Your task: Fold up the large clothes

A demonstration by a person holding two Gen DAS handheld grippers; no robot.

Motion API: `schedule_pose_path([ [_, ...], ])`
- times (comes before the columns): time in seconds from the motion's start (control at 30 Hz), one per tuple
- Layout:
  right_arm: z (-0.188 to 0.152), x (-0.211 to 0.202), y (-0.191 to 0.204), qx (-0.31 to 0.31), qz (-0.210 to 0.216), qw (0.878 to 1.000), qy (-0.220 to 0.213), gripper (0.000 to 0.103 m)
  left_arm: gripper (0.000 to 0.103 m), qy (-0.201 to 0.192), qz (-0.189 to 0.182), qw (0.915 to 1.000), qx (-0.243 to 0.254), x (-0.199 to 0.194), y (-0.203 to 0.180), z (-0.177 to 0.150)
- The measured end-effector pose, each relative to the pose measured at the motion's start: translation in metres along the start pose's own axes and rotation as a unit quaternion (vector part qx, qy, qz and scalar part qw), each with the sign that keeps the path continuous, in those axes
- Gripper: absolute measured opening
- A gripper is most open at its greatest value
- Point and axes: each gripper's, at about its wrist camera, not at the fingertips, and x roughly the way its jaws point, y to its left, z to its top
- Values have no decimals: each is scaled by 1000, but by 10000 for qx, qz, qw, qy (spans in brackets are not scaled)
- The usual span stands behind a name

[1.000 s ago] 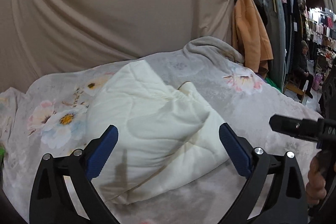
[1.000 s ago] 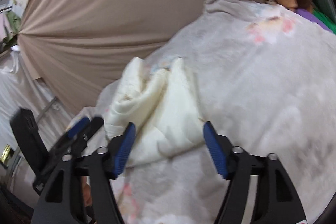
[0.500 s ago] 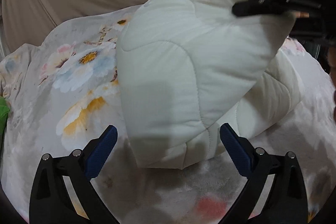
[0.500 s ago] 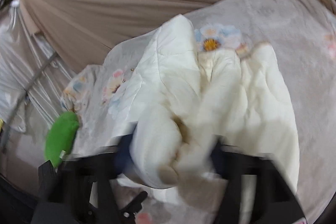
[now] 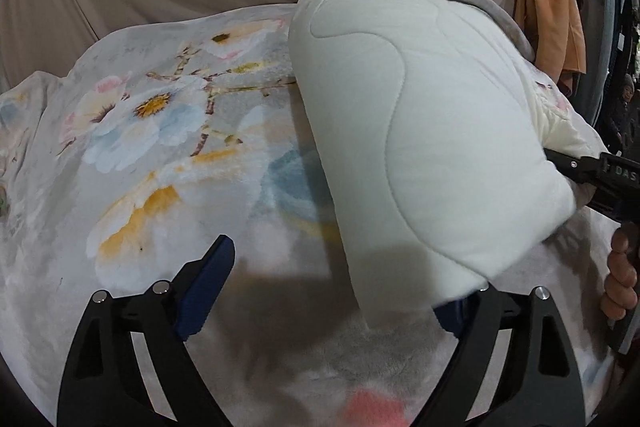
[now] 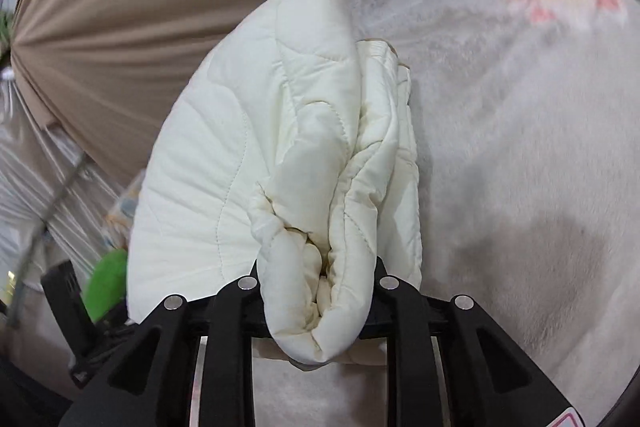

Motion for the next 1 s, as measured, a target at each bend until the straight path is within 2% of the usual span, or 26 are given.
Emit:
schedule_pose_path([
  [0.1,-1,-2,-1,5,58,10000,-6,24,86,-208,-286,9994,-3,-38,11,1],
  [0.17,-1,-8,-3,41,132,9999,-50,28,88,-570,-428,9974,-120,-67,18,6],
  [0.27,-4,-6,0,84,217,9997,-66,32,91,-1078,-385,9932,-232,-94,20,33],
  [0.33,-5,-7,4,0,106,9999,-86,33,92,-1299,-259,9910,-192,-90,11,60],
  [0.4,-6,-8,8,3,56,9999,-92,34,92,-1235,-219,9920,-170,-68,0,82],
  [0.47,-10,-18,11,-44,-45,9999,-117,37,91,-940,-109,9955,-41,-32,-20,99],
  [0.57,-14,-41,13,-93,-242,9995,-187,43,82,-423,87,9989,171,22,-44,104],
  [0.6,-14,-52,15,-125,-344,9990,-270,43,83,-371,88,9991,158,31,-47,100],
  [0.67,-7,-71,26,-346,-601,9964,-494,42,83,-476,248,9985,98,36,-50,95],
  [0.73,6,-86,49,-751,-947,9892,-826,41,83,-516,238,9984,71,34,-52,93],
  [0.8,23,-91,73,-1056,-1070,9826,-1092,37,84,-519,247,9983,26,35,-52,92],
  [0.9,56,-76,105,-1348,-920,9782,-1284,29,84,-534,294,9981,28,36,-53,91],
  [1.0,78,-39,129,-1675,-1060,9720,-1261,24,85,-546,323,9980,29,37,-53,90],
])
